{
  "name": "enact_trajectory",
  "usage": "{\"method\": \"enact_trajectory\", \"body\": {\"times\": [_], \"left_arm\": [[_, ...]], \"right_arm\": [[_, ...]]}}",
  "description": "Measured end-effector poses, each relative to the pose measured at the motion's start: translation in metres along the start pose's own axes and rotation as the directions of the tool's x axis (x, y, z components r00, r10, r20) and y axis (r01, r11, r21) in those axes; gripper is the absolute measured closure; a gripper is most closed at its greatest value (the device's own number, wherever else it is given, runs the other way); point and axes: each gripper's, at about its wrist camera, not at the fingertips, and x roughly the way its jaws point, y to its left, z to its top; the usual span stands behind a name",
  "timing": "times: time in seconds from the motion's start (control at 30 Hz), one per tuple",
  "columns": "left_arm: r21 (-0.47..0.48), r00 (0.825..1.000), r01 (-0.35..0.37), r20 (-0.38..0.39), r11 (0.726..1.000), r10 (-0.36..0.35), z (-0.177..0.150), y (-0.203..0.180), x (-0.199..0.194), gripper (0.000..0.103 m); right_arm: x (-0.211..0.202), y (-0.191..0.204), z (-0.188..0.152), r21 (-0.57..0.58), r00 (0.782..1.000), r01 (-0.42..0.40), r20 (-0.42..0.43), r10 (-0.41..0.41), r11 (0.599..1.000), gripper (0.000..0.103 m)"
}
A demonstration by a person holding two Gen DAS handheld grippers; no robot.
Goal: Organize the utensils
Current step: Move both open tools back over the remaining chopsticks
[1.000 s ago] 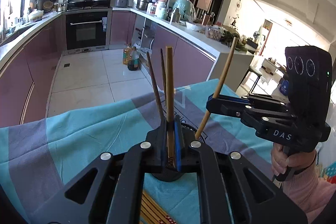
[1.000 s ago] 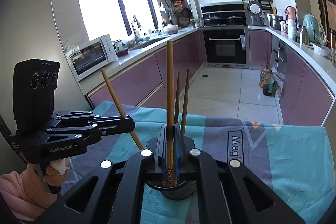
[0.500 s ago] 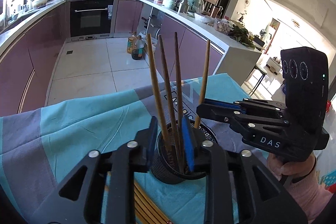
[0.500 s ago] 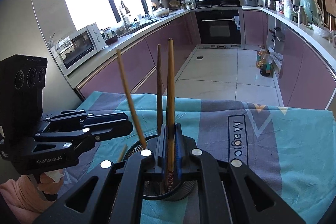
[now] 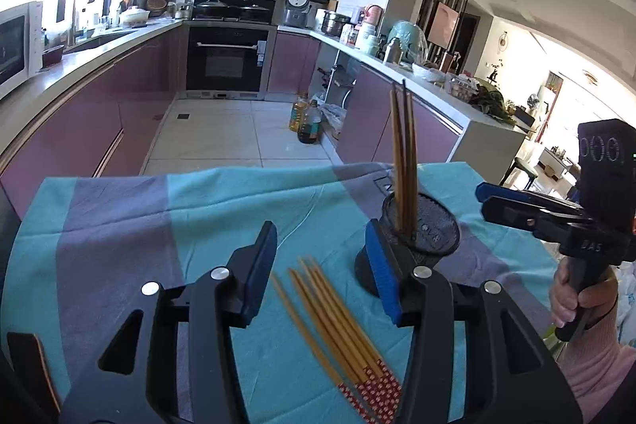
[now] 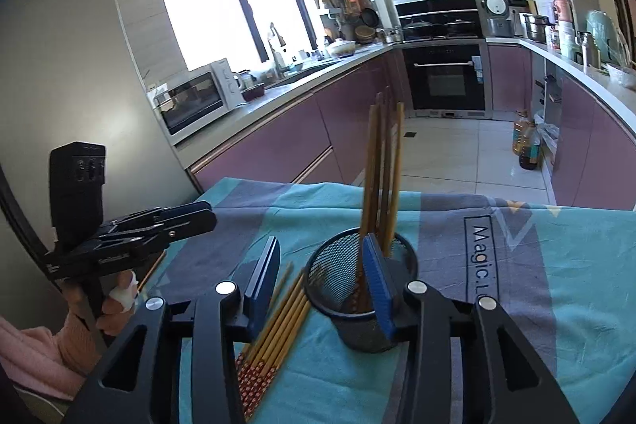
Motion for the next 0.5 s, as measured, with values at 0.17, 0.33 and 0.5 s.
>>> {"method": "enact_trajectory", "body": {"times": [0.17, 0.33, 0.5], "left_arm": [[-0.018, 0.995, -0.030, -0.100, 0.999, 0.028, -0.043, 0.020, 0.008, 0.057], [-0.031, 0.981, -0.045, -0.190, 0.999, 0.038, -0.076, 0.020, 0.031, 0.057], [-0.035, 0.967, -0.042, -0.251, 0.999, 0.031, -0.098, 0.017, 0.048, 0.056]], "right_arm": [[0.022, 0.022, -0.028, -0.022, 0.996, -0.044, -0.083, 0.042, 0.999, 0.056], [0.061, 0.028, -0.057, 0.011, 0.981, -0.022, -0.192, 0.024, 1.000, 0.056], [0.085, 0.028, -0.075, 0.043, 0.968, 0.002, -0.252, 0.009, 0.999, 0.056]]}}
